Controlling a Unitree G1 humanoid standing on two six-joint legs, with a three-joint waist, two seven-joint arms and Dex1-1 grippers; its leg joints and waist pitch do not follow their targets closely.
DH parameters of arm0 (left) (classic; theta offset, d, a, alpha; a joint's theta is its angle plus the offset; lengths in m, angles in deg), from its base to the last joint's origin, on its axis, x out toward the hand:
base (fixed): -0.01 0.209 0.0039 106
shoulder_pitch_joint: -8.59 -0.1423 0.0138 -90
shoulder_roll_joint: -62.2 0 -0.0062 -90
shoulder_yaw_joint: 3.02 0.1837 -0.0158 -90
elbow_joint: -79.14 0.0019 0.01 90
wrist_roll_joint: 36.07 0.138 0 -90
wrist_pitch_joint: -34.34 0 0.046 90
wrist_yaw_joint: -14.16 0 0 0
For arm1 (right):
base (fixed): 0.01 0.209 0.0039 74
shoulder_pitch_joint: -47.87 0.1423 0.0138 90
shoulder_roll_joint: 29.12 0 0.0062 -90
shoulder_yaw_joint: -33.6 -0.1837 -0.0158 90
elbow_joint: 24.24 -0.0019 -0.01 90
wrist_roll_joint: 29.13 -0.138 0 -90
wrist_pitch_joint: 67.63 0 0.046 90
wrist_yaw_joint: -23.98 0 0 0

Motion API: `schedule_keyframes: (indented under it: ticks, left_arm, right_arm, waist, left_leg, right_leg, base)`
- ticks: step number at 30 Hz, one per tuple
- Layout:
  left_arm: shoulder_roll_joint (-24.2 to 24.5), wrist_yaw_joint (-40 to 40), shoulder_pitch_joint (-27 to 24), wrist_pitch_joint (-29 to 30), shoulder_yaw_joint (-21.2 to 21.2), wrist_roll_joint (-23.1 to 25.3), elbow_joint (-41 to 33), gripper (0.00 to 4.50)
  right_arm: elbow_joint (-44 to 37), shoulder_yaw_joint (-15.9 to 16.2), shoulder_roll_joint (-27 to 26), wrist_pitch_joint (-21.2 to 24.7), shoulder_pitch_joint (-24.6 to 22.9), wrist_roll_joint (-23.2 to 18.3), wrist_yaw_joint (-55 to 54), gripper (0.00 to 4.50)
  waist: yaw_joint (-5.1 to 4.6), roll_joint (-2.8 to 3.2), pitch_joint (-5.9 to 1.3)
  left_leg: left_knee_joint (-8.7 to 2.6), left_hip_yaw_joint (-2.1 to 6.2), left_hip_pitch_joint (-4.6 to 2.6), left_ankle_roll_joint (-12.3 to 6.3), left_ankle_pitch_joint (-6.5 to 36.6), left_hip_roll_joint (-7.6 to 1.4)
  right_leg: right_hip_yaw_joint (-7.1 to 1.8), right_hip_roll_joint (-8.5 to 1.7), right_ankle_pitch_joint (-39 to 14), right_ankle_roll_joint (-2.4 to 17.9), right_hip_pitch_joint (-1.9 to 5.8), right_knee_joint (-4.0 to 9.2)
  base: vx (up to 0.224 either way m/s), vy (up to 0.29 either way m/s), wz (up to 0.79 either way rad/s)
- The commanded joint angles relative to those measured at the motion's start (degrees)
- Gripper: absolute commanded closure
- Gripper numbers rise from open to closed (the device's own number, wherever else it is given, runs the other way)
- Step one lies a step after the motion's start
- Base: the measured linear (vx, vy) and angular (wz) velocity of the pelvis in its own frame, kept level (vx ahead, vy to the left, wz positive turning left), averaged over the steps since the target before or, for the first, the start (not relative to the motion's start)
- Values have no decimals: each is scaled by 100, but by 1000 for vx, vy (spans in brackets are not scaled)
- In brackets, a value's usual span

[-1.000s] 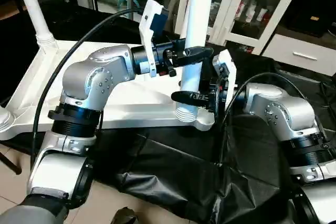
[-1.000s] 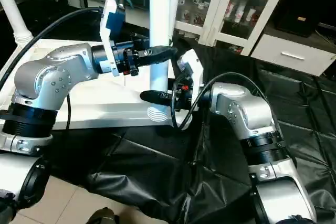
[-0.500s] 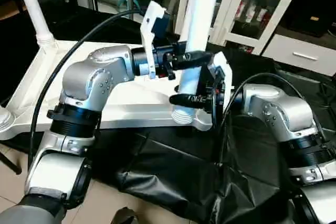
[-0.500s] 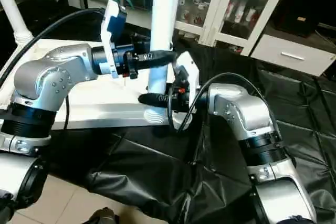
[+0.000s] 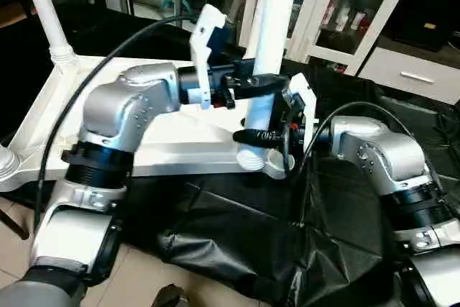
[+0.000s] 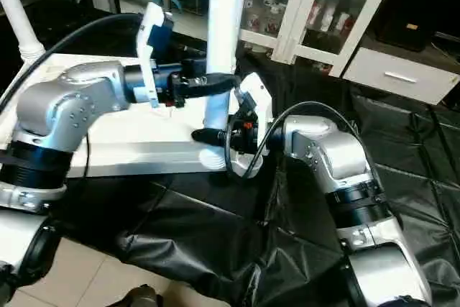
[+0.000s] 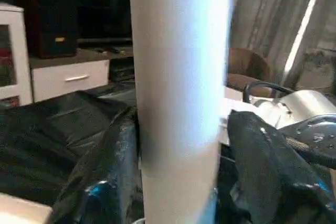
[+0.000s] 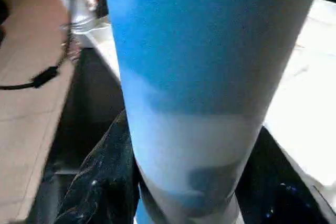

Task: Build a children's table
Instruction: Insert table leg to table base

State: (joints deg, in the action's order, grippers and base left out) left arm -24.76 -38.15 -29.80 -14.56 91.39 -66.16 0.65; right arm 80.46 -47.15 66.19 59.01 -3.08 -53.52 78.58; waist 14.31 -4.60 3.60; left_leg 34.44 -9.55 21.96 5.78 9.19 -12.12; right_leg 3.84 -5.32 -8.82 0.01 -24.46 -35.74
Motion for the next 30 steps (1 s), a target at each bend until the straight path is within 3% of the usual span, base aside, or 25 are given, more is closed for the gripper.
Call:
schedule_keyframes:
  ticks: [1, 5, 6, 9, 12, 13, 15, 16, 17, 19, 21, 22, 24, 26, 29, 30]
  left_arm:
    - [12, 83, 0, -132, -216, -7, -17, 129]
    - [-54, 295, 15, -741, -468, 150, 198, 105]
    - [-54, 304, -18, -967, -545, 175, 287, 105]
    - [18, 377, -199, -1458, -525, 433, 501, 105]
    - [375, 96, -723, -2095, 413, 1329, 634, 105]
    - [415, -72, -939, -2360, 756, 1591, 713, 105]
    - [408, -191, -1090, -2515, 979, 1735, 786, 105]
    - [342, -291, -1176, -2564, 1054, 1754, 876, 105]
    - [310, -351, -1228, -2652, 1175, 1847, 989, 105]
    - [267, -411, -1214, -2964, 1484, 2225, 1442, 105]
    - [236, -375, -1174, -3142, 1583, 2384, 1703, 105]
    - [213, -368, -1140, -3200, 1630, 2453, 1874, 105]
    - [195, -355, -1101, -3327, 1684, 2561, 2058, 105]
    - [153, -465, -1018, -3575, 1839, 2761, 2469, 105]
    - [94, -374, -896, -3730, 1896, 2916, 2813, 105]
    - [79, -303, -844, -3782, 1905, 2971, 2939, 105]
  right_arm:
    - [336, -402, -47, -321, 189, 125, -437, 260]
    - [751, -666, -141, -568, 307, 201, -874, 260]
    - [895, -715, -151, -685, 323, 262, -1029, 260]
    - [1271, -767, -128, -1050, 336, 490, -1366, 260]
    - [1760, -897, -105, -1477, 309, 677, -1772, 260]
    - [1857, -931, -109, -1555, 264, 711, -1813, 260]
    - [1871, -947, -112, -1586, 208, 730, -1805, 260]
    - [1841, -956, -118, -1585, 159, 728, -1766, 260]
    - [1743, -963, -115, -1543, 90, 695, -1698, 260]
    - [1405, -959, -105, -1428, -89, 592, -1508, 260]
    - [1307, -923, -99, -1423, -153, 562, -1460, 260]
    - [1243, -904, -100, -1411, -194, 549, -1443, 260]
    - [1214, -898, -109, -1423, -219, 554, -1441, 260]
    - [1043, -888, -139, -1362, -323, 547, -1453, 261]
    - [921, -850, -142, -1330, -411, 589, -1412, 261]
    - [900, -846, -152, -1323, -426, 594, -1401, 261]
  waist:
    - [-36, 12, -461]
    - [-45, 8, -458]
    - [-29, 46, -462]
    - [-45, 44, -471]
    - [-72, 64, -484]
    - [-87, 109, -491]
    - [-85, 123, -520]
    - [-88, 99, -529]
    - [-90, 147, -519]
    - [-101, 155, -527]
    - [-128, 137, -499]
    - [-176, 211, -503]
    - [-240, 177, -490]
    - [-320, 223, -486]
    - [-349, 227, -490]
    - [-353, 264, -494]
  left_leg:
    - [-427, -27, -105, 431, 1342, -51]
    - [-428, -33, -106, 465, 1469, -37]
    - [-427, -24, -106, 476, 1486, -36]
    - [-440, -16, -112, 511, 1496, -42]
    - [-456, -16, -128, 503, 1458, -51]
    - [-444, -18, -124, 498, 1401, -43]
    - [-418, -28, -128, 500, 1289, -43]
    - [-412, -29, -106, 463, 1187, -38]
    - [-399, -38, -103, 437, 1156, -36]
    - [-395, -32, -91, 388, 1222, -34]
    - [-413, -32, -91, 351, 1405, -29]
    - [-418, -23, -111, 385, 1562, -30]
    - [-430, -15, -93, 366, 1634, -23]
    - [-433, -10, -111, 358, 1737, -26]
    - [-430, 3, -110, 343, 1772, -39]
    - [-431, 10, -104, 337, 1767, -40]
  right_leg:
    - [-195, -281, -1445, 760, 293, 343]
    - [-194, -273, -1549, 752, 287, 364]
    - [-198, -284, -1572, 703, 283, 378]
    - [-190, -270, -1501, 641, 289, 362]
    - [-196, -267, -1443, 537, 272, 358]
    - [-204, -260, -1327, 569, 271, 339]
    - [-203, -249, -993, 694, 287, 281]
    - [-199, -243, -829, 733, 304, 278]
    - [-201, -233, -660, 832, 294, 267]
    - [-199, -231, -532, 936, 329, 247]
    - [-201, -232, -767, 882, 331, 301]
    - [-202, -243, -956, 862, 318, 324]
    - [-198, -251, -1168, 839, 338, 355]
    - [-197, -248, -1327, 825, 315, 391]
    - [-193, -261, -1300, 893, 324, 373]
    - [-192, -267, -1275, 932, 332, 367]
  base:
    - [0, 0, 0]
    - [0, 0, 0]
    - [0, 0, 0]
    - [0, 0, 0]
    - [0, 0, 0]
    - [0, 0, 0]
    - [0, 0, 0]
    - [0, 0, 0]
    - [0, 0, 0]
    - [0, 0, 0]
    - [0, 0, 0]
    - [0, 0, 0]
    - [0, 0, 0]
    - [0, 0, 0]
    - [0, 0, 0]
    - [0, 0, 0]
